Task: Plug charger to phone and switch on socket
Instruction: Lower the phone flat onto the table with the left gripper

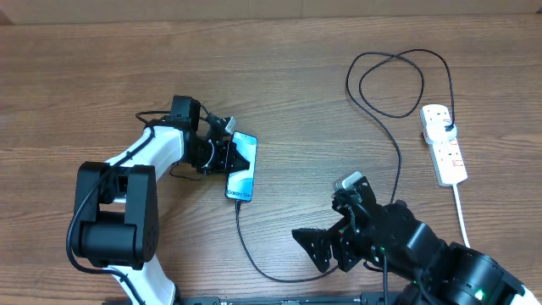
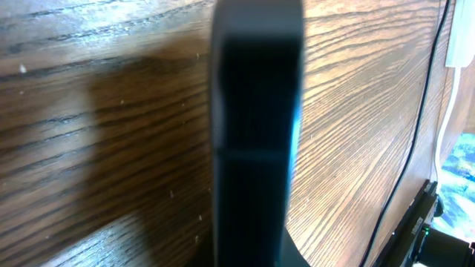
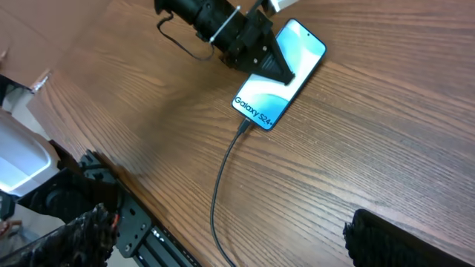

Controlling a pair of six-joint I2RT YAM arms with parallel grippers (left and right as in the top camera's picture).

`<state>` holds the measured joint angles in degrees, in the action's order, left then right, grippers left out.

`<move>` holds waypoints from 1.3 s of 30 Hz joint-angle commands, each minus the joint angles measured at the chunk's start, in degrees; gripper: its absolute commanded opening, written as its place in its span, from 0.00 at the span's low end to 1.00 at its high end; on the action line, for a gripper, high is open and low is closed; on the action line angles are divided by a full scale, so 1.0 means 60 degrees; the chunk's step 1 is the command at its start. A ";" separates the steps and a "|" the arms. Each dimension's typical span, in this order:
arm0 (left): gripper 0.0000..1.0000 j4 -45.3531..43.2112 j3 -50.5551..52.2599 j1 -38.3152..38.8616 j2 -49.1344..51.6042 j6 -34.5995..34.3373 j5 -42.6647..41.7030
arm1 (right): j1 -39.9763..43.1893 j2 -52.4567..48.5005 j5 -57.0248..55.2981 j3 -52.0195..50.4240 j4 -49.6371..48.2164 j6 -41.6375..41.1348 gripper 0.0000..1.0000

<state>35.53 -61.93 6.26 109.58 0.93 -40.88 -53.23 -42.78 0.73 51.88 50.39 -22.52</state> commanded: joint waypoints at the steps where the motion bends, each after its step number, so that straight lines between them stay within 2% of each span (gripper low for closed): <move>1: 0.04 -0.0095 -0.0131 0.0018 0.0357 0.0528 0.0069 | 0.0025 -0.0135 -0.0113 0.0240 -0.0018 -0.0033 1.00; 12: 0.04 -0.0215 -0.0131 0.0015 0.0969 -0.0018 0.0182 | 0.0025 -0.0714 -0.0113 0.0240 -0.0182 -0.0033 1.00; 22: 0.19 -0.0211 -0.0131 0.0015 0.0987 -0.0641 0.1122 | 0.0025 -0.1147 -0.0109 0.0240 -0.0459 -0.0033 1.00; 30: 0.33 -0.0211 -0.0131 0.0015 0.0987 -0.0984 0.1235 | 0.0025 -0.1311 -0.0109 0.0240 -0.0634 -0.0033 1.00; 36: 0.40 -0.0168 -0.0131 0.0015 0.0987 -0.1727 0.2237 | 0.0025 -0.1311 -0.0109 0.0240 -0.0634 -0.0033 1.00; 39: 0.43 -0.0164 -0.0131 0.0015 0.0987 -0.1730 0.2390 | 0.0025 -0.1311 -0.0109 0.0240 -0.0634 -0.0033 1.00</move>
<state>34.70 -63.90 6.37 113.23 -7.64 -40.05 -53.23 -50.81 0.62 51.88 47.09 -22.48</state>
